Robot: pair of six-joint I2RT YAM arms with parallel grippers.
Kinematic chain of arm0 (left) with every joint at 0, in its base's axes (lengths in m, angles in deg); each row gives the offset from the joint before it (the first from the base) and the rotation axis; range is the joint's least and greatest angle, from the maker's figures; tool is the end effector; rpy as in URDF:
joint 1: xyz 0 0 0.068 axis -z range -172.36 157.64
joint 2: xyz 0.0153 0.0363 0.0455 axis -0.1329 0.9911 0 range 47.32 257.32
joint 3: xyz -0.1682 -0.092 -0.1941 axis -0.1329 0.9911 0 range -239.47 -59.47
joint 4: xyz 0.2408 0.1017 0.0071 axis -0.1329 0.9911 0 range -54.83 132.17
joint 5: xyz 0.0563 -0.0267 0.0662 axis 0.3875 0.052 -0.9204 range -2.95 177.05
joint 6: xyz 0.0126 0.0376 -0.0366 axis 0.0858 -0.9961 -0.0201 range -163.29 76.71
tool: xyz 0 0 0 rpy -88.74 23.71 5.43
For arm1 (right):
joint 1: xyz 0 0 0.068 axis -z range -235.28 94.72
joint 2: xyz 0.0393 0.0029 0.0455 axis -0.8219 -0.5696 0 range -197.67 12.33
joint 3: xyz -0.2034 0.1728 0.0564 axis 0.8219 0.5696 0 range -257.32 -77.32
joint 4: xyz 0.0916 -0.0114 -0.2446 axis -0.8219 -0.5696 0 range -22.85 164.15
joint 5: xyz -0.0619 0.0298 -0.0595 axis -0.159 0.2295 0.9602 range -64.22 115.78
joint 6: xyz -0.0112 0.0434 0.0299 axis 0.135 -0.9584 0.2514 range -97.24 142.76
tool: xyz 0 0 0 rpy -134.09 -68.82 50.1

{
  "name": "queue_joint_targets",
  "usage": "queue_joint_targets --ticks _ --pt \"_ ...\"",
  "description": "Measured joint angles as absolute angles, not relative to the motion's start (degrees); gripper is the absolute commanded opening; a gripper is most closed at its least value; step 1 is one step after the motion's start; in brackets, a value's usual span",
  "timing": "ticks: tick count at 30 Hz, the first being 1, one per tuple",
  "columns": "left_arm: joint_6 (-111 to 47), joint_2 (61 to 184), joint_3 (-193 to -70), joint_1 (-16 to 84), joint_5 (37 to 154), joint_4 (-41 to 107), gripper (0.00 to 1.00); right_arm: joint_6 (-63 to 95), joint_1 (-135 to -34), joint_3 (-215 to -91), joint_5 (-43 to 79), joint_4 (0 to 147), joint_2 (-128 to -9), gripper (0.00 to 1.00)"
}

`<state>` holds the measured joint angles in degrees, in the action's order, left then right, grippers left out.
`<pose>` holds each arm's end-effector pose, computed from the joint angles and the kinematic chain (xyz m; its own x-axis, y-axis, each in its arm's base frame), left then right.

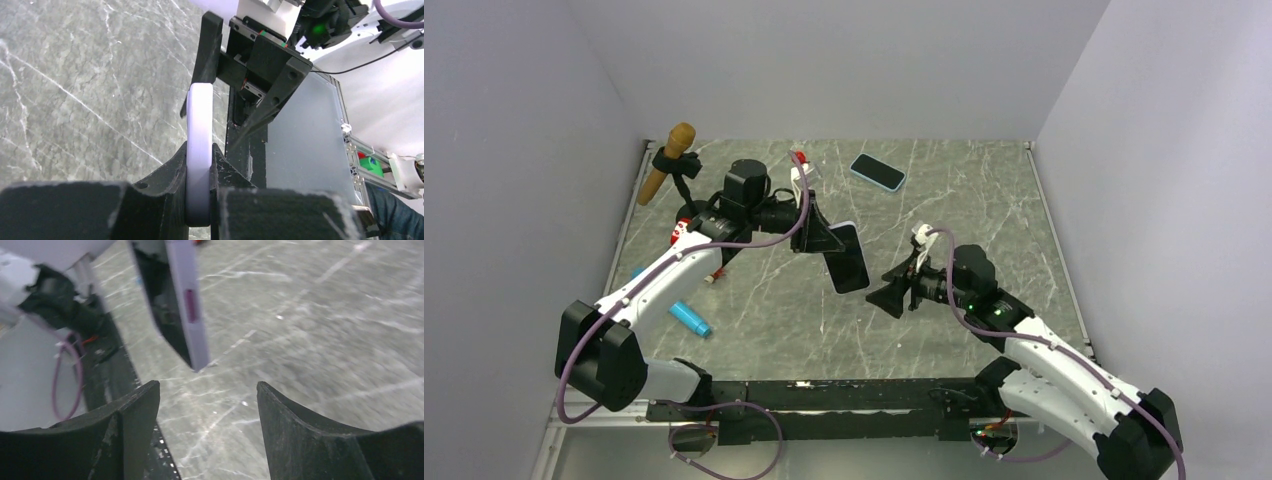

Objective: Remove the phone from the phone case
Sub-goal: Pick up the phone at the center of the board, then remove the phone case from the phone.

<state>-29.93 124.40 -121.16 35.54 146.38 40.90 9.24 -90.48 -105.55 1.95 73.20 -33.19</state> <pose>0.2500 -0.1671 0.3304 -0.5290 0.1467 -0.8359 0.8485 0.1123 -0.5172 0.1452 0.1202 0.2531 -0.4452 -0.0523 -0.8939 -0.7579 0.5536 0.3450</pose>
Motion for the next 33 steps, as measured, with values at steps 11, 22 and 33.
queue_joint_targets --ticks 11,22,33 --pt "-28.57 124.40 -121.16 35.54 149.22 38.85 0.00 9.94 -90.37 -105.63 -15.80 81.87 -41.61 0.43" --pt "-32.88 126.17 -125.42 38.53 150.27 46.68 0.00 14.07 -89.98 -107.80 -21.99 81.74 -46.07 0.00" --pt "-24.09 124.59 -124.86 38.95 154.14 45.63 0.00 18.88 -88.80 -109.50 -35.95 80.69 -47.29 0.00"
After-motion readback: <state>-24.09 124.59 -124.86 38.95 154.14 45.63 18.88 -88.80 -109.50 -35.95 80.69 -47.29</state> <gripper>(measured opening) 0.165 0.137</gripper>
